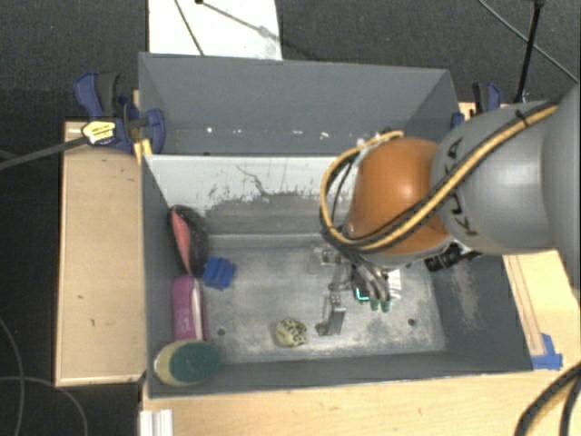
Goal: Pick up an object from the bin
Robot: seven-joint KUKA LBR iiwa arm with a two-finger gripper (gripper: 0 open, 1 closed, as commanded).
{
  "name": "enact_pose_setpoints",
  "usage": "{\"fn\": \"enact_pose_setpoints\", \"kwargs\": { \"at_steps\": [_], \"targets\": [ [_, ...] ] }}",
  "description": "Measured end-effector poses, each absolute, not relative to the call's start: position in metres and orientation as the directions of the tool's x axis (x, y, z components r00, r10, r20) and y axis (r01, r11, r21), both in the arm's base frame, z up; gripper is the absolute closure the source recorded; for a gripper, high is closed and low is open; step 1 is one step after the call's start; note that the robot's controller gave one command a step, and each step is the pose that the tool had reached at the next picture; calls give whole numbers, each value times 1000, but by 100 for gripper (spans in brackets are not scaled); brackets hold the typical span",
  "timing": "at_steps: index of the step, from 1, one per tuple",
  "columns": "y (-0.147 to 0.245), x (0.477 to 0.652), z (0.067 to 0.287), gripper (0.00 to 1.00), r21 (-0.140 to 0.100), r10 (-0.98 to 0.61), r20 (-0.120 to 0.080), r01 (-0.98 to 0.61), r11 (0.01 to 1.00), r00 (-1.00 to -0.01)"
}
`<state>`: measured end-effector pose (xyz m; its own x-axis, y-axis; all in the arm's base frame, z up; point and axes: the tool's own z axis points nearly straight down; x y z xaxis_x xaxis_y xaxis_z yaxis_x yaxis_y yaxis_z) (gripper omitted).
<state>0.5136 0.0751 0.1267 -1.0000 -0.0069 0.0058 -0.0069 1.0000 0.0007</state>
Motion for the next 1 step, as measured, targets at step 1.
{"fn": "enact_pose_setpoints", "kwargs": {
  "at_steps": [1],
  "targets": [
    [114, 516, 68, 0, 0, -17, 5, -17, 1000, -1000]
  ]
}}
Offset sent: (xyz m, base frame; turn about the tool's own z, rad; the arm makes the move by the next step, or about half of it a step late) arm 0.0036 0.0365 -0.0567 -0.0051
